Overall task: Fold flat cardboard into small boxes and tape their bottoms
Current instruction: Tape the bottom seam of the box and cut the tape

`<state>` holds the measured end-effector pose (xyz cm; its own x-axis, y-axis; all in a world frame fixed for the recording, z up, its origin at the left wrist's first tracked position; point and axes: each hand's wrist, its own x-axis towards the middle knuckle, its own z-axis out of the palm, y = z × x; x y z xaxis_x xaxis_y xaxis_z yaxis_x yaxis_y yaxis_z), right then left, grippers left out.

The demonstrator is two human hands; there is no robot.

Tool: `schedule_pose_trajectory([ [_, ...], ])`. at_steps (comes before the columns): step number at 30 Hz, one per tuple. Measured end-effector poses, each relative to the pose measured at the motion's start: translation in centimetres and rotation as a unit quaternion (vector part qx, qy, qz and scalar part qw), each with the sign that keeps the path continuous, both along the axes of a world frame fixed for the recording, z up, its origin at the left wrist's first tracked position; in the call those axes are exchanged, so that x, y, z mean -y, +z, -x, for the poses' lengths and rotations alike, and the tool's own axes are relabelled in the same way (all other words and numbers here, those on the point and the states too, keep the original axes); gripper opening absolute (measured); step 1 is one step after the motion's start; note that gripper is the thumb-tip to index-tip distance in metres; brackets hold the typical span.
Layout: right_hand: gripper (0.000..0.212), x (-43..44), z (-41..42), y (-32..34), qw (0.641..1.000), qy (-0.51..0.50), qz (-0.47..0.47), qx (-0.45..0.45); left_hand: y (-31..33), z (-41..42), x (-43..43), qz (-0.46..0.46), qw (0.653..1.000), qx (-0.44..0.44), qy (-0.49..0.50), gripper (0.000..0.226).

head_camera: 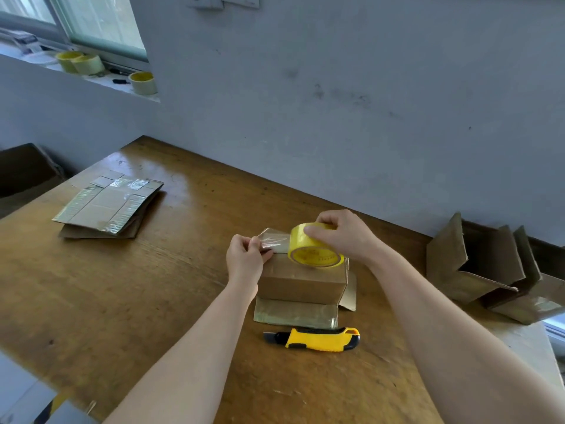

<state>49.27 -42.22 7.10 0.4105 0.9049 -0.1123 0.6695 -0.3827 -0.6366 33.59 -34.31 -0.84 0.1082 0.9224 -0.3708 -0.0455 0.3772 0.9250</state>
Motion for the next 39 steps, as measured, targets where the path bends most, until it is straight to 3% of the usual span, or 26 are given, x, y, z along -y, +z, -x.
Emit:
schedule_pose_trajectory([
  [4, 0.025, -0.2, 1.4, -1.1, 0.994, -0.009, -0.012, 0.106, -0.2, 0.1, 0.5, 0.008, 0.999, 0.006, 0.031, 0.013],
  [10, 0.033, -2.6, 3.8, -0.9, 0.976, 0.003, 0.032, 0.216, -1.3, 0.5, 0.2, 0.028, 0.993, -0.097, 0.058, 0.013],
  [25, 0.03, -4.4, 4.3, -0.6, 0.975, -0.019, 0.099, 0.2, -3.1, 0.7, -0.8, 0.074, 0.984, -0.161, -0.031, 0.015],
  [28, 0.031, -4.2, 4.2, -0.7, 0.976, -0.02, 0.096, 0.196, -2.9, 0.5, -0.6, 0.124, 0.978, -0.153, -0.07, 0.025],
  [31, 0.03, -4.2, 4.2, -0.9, 0.978, -0.014, 0.09, 0.189, -2.8, 1.0, -1.5, 0.198, 0.966, -0.14, -0.085, 0.051],
  [33, 0.031, -4.3, 4.1, -0.9, 0.979, -0.013, 0.085, 0.185, -2.8, 1.6, -2.0, 0.144, 0.956, -0.231, -0.115, 0.049],
  [35, 0.033, -4.2, 4.1, -1.0, 0.979, -0.016, 0.086, 0.185, -3.2, 1.7, -1.6, -0.018, 0.944, -0.315, -0.095, 0.023],
  [37, 0.033, -4.1, 4.0, -1.1, 0.978, -0.021, 0.085, 0.189, -3.0, 1.2, -0.2, -0.192, 0.938, -0.28, -0.068, 0.01],
  [39, 0.03, -4.1, 4.1, -1.2, 0.978, -0.022, 0.079, 0.193, -2.6, 0.7, 0.9, -0.265, 0.927, -0.256, -0.078, 0.014],
])
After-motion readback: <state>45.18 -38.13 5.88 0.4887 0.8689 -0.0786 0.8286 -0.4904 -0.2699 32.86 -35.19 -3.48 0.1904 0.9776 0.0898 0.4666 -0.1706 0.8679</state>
